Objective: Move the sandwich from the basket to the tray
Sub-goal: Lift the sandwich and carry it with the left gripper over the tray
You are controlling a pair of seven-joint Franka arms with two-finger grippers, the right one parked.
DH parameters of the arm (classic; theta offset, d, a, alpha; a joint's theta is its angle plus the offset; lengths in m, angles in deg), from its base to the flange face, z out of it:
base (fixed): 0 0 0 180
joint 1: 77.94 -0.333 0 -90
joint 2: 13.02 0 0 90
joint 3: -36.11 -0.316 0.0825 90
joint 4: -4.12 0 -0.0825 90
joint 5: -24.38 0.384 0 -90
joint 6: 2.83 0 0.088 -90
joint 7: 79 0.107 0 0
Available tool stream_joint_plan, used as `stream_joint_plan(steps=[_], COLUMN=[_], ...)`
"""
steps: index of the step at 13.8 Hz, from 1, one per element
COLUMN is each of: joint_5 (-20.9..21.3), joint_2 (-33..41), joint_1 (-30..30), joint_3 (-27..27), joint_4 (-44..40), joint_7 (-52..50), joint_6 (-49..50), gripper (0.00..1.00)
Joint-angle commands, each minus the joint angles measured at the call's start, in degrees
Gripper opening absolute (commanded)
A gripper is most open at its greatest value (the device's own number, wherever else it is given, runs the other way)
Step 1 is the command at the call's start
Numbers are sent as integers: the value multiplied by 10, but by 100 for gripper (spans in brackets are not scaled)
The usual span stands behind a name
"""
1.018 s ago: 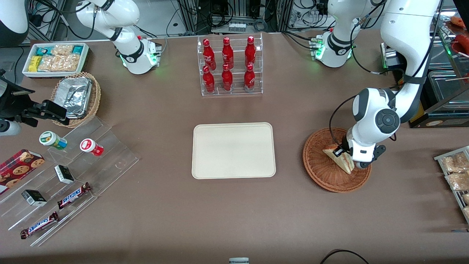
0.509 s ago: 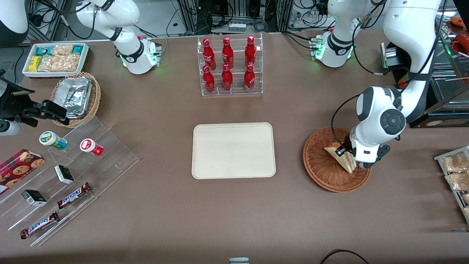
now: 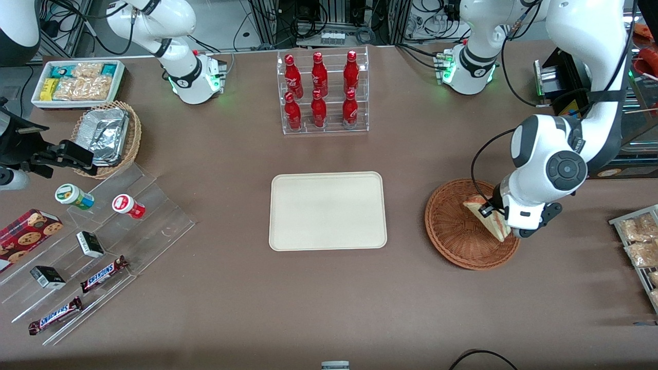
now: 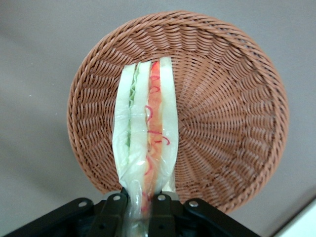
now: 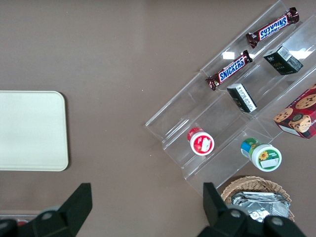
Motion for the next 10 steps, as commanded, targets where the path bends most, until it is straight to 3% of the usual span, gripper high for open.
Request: stream_joint_plan(steps=[1,10], joint_5=[9,-1], joint_2=[5,-2], joint_1=[21,150], joint_3=[4,7], joint_4=[-38,-79], joint_7=[32,167], joint_6=[47,61], gripper=[0,0])
